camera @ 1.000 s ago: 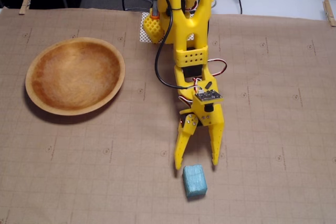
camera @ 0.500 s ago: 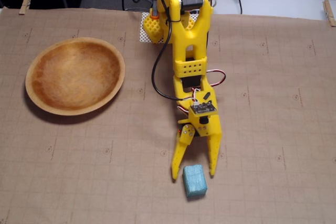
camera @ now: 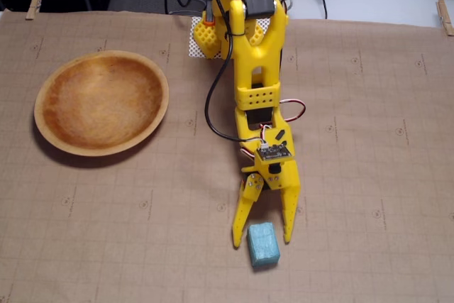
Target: Grasp a blue block and put it in the bowl.
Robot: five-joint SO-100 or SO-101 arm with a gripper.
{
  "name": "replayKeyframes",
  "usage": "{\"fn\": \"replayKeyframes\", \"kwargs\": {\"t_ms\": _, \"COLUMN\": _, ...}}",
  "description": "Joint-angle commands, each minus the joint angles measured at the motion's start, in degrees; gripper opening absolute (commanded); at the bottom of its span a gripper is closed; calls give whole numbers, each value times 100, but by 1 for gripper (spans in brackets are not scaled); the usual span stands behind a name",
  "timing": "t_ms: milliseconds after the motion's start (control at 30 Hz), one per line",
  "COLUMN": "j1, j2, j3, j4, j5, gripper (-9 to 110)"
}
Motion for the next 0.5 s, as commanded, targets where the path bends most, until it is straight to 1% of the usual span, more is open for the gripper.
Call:
{"fn": "replayKeyframes", "kwargs": {"t_ms": 0, "j1": 53, "j2": 158, "j3": -264, "j4": -79, "j5": 53, "gripper": 32}}
{"fn": "replayKeyframes", "kwargs": {"t_ms": 267, "j1": 53, "j2": 167, "j3": -272, "j4": -88, "j5": 44, "gripper": 31}}
{"fn": "replayKeyframes", "kwargs": {"t_ms": 467, "j1": 53, "j2": 167, "j3": -255, "j4": -97, "j5": 35, "gripper": 19}}
